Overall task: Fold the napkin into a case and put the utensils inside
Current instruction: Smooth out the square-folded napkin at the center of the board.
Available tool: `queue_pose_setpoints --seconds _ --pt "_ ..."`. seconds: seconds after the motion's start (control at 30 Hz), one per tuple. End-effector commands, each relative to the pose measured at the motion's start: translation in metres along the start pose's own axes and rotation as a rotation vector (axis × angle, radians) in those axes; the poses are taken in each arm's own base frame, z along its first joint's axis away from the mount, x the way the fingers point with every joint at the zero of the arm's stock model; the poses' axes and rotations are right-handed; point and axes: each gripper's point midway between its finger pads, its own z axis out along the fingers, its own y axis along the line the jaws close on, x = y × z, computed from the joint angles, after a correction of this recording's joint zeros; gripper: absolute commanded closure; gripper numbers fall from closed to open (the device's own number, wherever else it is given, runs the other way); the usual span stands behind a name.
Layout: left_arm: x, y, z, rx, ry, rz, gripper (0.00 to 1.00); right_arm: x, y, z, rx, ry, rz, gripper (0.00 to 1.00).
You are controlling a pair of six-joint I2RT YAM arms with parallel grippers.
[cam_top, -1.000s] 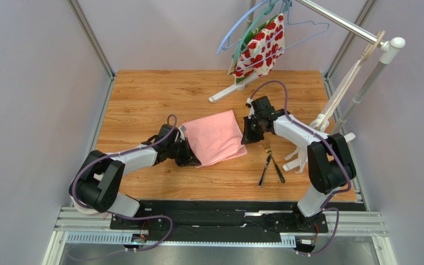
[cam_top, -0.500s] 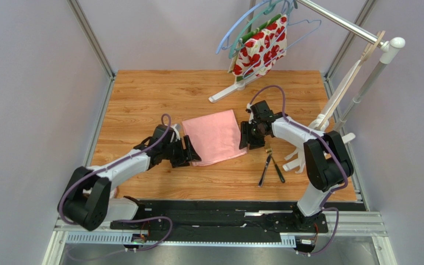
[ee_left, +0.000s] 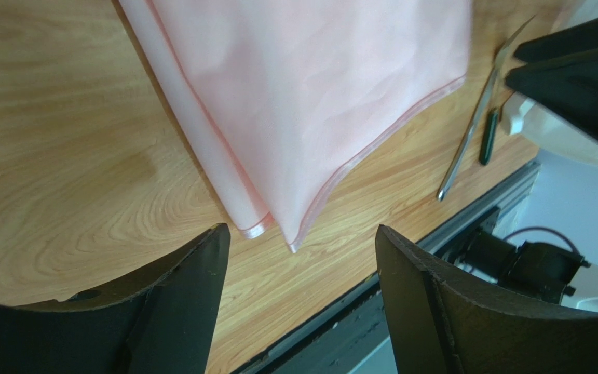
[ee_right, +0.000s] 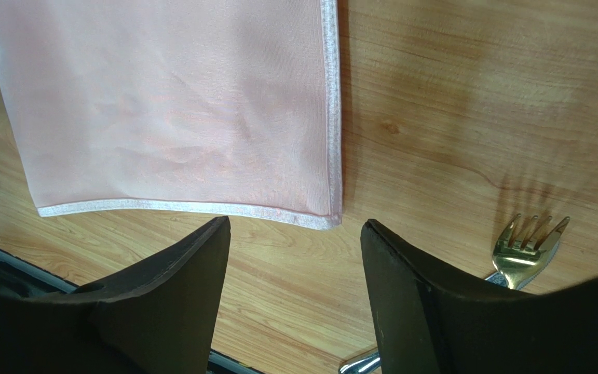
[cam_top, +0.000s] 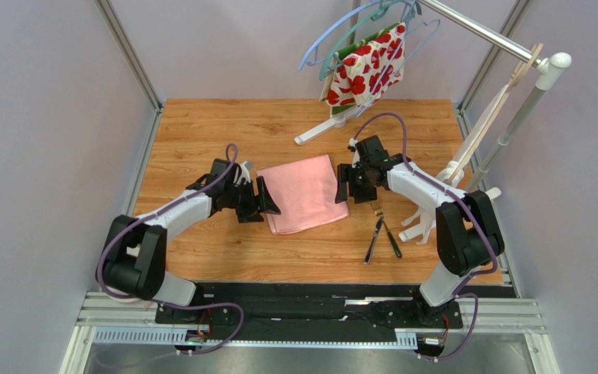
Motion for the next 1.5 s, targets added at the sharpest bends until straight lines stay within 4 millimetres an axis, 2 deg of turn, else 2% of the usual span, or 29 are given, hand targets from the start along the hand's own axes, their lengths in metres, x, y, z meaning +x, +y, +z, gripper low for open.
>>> queue_pose_setpoints --seconds 0.0,0.07,0.23,0.37,0.6,0.67,0.73,0.9,1.03,1.17,1.23,1.27,1.3,1.47 --pt "0.017 -0.008 0.008 0.076 0.124 0.029 0.19 -0.018 0.011 -0.009 -0.021 -0.051 -0.026 0.34" --pt "0.025 -0.001 0.014 0.052 0.143 0.015 0.18 -0.017 0.013 -0.009 -0.04 -0.052 -0.022 0.34" --pt "0.03 0.011 0.022 -0.038 0.136 0.011 0.2 -0.01 0.016 -0.006 -0.065 -0.048 -0.013 0.35" --pt "0.029 0.009 0.034 -0.046 0.145 0.018 0.35 -0.004 0.019 -0.003 -0.078 -0.036 -0.01 0.35" --pt "0.037 0.027 0.04 -0.122 0.172 0.034 0.38 -0.001 0.026 -0.005 -0.091 -0.04 -0.025 0.36" --pt "0.039 0.032 0.041 -0.138 0.172 0.033 0.42 0.001 0.026 -0.004 -0.094 -0.037 -0.026 0.36" --pt "0.037 0.03 0.042 -0.122 0.149 0.034 0.49 0.001 0.027 -0.004 -0.097 -0.035 -0.026 0.36" --pt "0.039 0.034 0.045 -0.113 0.129 0.034 0.59 0.002 0.03 -0.003 -0.102 -0.033 -0.031 0.36" --pt "0.039 0.035 0.045 -0.099 0.117 0.046 0.87 0.003 0.035 -0.002 -0.108 -0.028 -0.045 0.36" --pt "0.048 0.027 0.045 -0.019 0.132 0.064 0.92 0.007 0.038 -0.001 -0.116 -0.016 -0.047 0.36" --pt "0.048 0.016 0.048 0.056 0.119 0.057 1.0 0.007 0.043 -0.001 -0.129 -0.019 -0.047 0.37" --pt "0.06 0.012 0.048 0.118 0.149 0.039 1.0 0.009 0.045 -0.001 -0.14 -0.016 -0.044 0.36" --pt "0.053 0.001 0.05 0.179 0.113 0.023 1.0 0.01 0.046 -0.001 -0.147 -0.013 -0.04 0.36" --pt "0.066 0.016 0.05 0.143 0.105 -0.02 1.0 0.011 0.038 0.001 -0.116 -0.013 -0.045 0.36"
